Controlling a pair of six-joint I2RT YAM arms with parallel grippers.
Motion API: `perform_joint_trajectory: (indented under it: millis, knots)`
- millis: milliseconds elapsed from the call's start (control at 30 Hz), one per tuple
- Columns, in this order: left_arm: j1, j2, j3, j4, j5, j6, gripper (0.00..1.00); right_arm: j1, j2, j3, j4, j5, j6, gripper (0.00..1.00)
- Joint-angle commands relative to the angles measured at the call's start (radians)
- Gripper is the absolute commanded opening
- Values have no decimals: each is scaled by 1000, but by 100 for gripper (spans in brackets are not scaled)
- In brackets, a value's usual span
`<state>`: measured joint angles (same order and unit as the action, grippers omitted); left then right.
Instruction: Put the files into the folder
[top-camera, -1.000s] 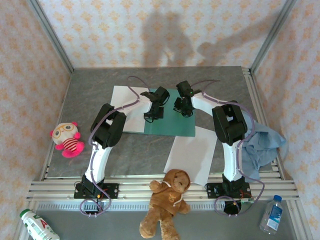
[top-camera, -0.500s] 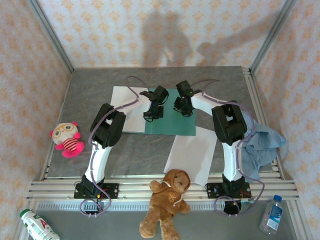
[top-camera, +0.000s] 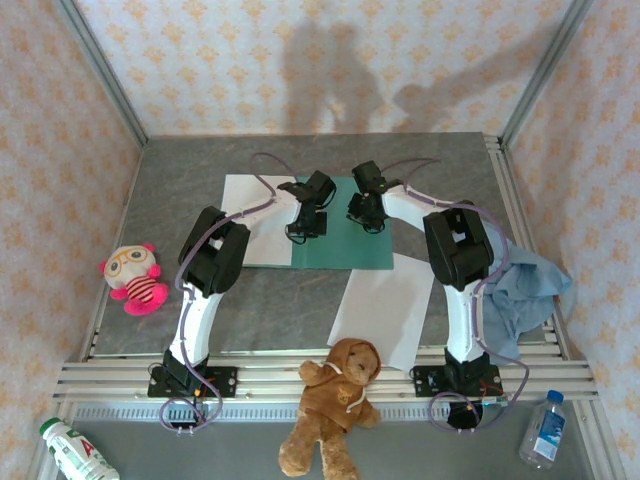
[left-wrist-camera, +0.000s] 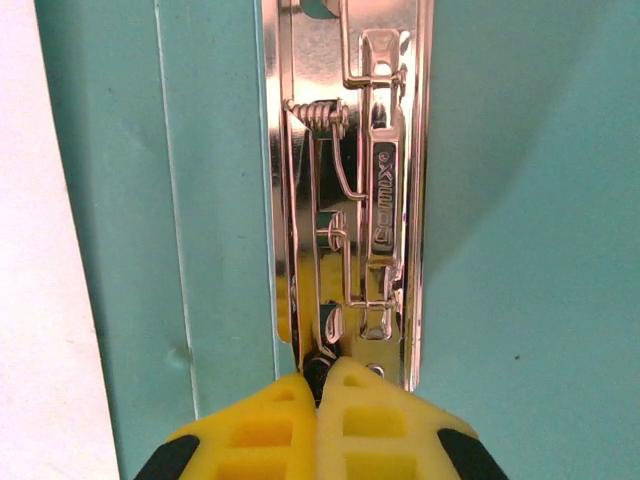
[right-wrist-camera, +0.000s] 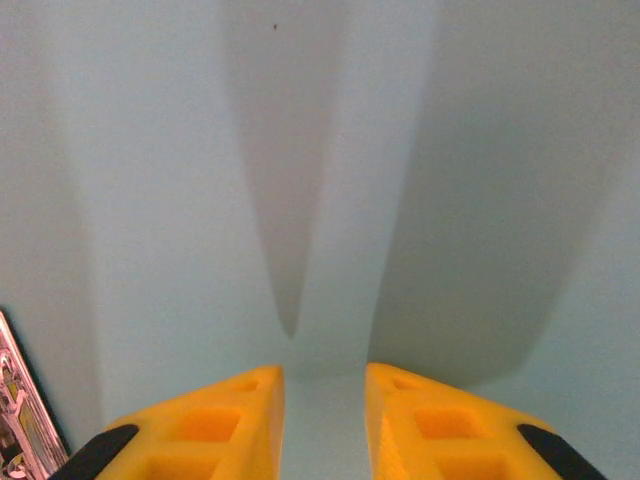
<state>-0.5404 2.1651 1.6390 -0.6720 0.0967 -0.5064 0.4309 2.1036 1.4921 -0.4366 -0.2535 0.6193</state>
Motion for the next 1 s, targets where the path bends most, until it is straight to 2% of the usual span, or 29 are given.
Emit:
perform_joint_trajectory:
  millis: [0, 400, 700, 867, 967]
  knots:
    - [-21, -7, -19, 32, 117, 6, 0, 46, 58, -33, -22, -67, 18, 28]
    - [-2, -23, 7, 10, 114, 8, 0, 46, 56, -42, -21, -66, 17, 28]
    - [7, -40, 59, -80, 15, 37, 0, 46, 57, -41, -28, -54, 11, 28]
    - [10, -46, 119, -134, -24, 57, 10, 46, 58, -36, -37, -47, 5, 28]
    - [8, -60, 155, -150, -41, 61, 20, 45, 59, -32, -47, -43, 0, 28]
